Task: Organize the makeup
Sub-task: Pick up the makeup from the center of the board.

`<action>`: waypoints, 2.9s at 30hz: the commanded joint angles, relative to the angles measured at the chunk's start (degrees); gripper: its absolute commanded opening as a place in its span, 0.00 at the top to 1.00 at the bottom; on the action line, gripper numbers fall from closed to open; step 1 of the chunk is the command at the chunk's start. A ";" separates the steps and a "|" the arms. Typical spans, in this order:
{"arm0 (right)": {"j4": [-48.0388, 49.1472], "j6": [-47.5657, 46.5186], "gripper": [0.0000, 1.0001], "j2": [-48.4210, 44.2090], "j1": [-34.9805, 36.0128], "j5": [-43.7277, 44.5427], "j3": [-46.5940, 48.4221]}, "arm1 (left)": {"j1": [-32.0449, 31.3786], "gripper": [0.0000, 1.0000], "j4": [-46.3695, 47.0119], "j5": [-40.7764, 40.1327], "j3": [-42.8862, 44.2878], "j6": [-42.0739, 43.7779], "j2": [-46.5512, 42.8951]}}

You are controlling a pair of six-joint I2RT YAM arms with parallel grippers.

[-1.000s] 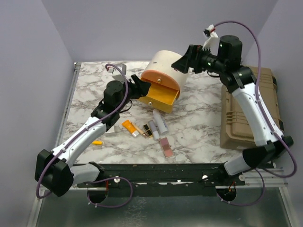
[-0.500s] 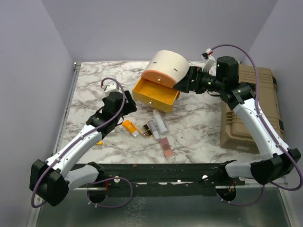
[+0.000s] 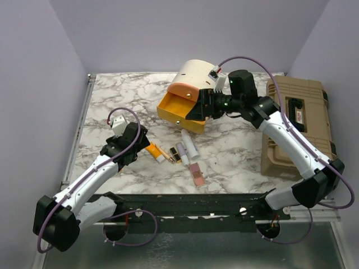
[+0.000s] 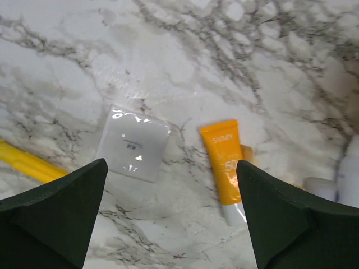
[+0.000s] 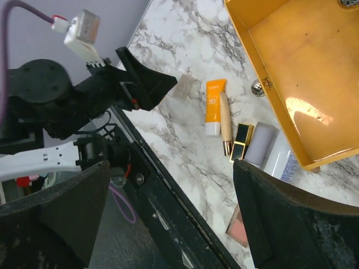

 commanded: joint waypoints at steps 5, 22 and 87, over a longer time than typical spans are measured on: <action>-1.63 -0.63 0.04 -1.96 0.07 2.60 -0.03 | 7.12 0.01 -3.76 1.32 -2.88 -3.79 6.73; -2.43 1.56 0.03 -1.96 0.09 3.76 -2.68 | 11.85 0.10 8.64 14.21 -7.80 8.85 3.94; 31.01 -43.92 0.04 -20.50 7.73 3.08 -30.78 | -5.49 0.66 3.38 37.87 33.01 16.26 15.13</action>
